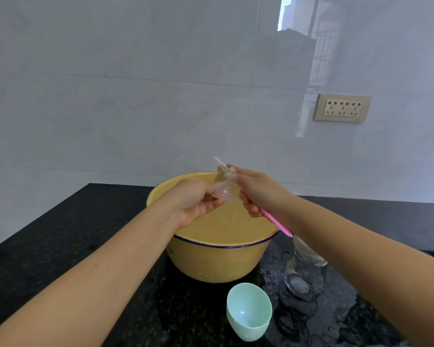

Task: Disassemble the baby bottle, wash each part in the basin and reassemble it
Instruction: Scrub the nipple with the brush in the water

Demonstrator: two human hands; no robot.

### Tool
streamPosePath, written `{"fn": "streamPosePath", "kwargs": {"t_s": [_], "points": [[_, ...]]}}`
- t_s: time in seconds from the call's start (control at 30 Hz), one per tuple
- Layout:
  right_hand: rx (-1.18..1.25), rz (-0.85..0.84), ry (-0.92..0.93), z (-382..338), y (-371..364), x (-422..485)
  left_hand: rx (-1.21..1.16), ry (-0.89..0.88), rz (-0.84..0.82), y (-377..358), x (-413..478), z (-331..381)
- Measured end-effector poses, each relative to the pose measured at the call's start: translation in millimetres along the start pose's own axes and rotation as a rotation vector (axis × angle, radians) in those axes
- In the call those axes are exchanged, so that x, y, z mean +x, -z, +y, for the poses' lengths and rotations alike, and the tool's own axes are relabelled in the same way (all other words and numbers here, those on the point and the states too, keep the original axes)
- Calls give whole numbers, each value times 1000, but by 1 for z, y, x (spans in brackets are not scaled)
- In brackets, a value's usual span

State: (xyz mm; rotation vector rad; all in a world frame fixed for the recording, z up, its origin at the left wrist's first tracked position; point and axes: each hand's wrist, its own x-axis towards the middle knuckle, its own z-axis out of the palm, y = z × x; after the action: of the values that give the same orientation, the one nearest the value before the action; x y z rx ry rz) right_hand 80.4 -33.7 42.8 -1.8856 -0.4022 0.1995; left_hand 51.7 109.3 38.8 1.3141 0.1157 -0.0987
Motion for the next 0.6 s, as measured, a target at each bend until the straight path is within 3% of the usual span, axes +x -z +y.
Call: {"fn": "streamPosePath", "kwargs": {"t_s": [0.17,0.37,0.47,0.6], "points": [[-343,143,233,-2,5,-6,-173,-7,123,11,6,1],[-946,95,532,4,-6,-11,-325,-25,135,5,5,0],[-1081,69,548,8,-12,-6,-220,-72,137,-1,3,-5],[-1050,64,459,7,-14,-1,114,-144,204,1,6,-8]]}}
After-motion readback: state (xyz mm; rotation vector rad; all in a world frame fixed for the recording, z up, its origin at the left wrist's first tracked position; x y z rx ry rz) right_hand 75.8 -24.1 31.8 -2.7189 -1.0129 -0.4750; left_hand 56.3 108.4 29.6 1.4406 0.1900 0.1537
